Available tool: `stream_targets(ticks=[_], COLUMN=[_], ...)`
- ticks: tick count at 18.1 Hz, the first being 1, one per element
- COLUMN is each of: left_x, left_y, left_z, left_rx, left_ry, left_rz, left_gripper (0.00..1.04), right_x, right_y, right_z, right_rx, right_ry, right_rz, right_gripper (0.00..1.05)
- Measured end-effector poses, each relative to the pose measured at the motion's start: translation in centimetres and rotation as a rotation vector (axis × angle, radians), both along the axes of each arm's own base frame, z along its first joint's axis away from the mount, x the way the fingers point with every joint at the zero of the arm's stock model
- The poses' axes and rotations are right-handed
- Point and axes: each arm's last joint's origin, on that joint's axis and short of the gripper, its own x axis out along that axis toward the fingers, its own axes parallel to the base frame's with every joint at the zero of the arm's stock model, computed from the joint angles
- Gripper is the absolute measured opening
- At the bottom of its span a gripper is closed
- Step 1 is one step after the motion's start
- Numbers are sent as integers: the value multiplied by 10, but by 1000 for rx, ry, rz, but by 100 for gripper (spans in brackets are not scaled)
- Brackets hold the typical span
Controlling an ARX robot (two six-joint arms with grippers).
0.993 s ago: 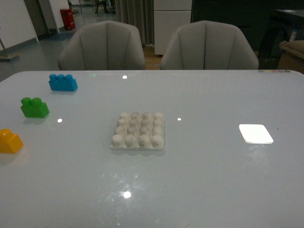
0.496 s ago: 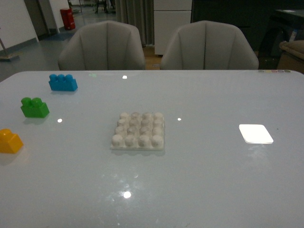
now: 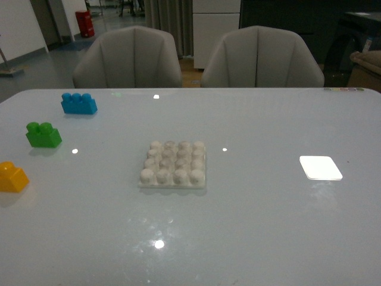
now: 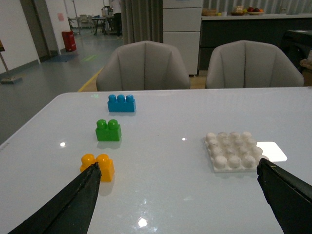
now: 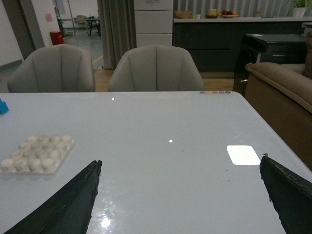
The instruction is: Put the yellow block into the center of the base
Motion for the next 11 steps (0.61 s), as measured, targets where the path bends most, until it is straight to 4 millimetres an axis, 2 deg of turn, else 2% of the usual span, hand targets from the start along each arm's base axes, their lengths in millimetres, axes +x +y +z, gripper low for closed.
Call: stream_targets(ticks=[2, 3, 4, 7, 11], left_x=[0, 1, 1, 4, 9], left_y=[0, -4, -6, -11, -18], left_z=[-2, -1, 0, 5, 17], left_rx=[-8, -36, -42, -39, -55], left_ry=[61, 236, 279, 306, 246], left_rz=[-10, -30, -39, -64, -105], left_gripper=[98, 98, 98, 98, 98], right_x=[0, 0, 0, 0, 0], right_y=[0, 0, 0, 0, 0], right_z=[0, 0, 0, 0, 0], right_rx=[0, 0, 0, 0, 0], right_ry=[0, 0, 0, 0, 0], right_rz=[0, 0, 0, 0, 0], right_gripper=[98, 98, 98, 98, 98])
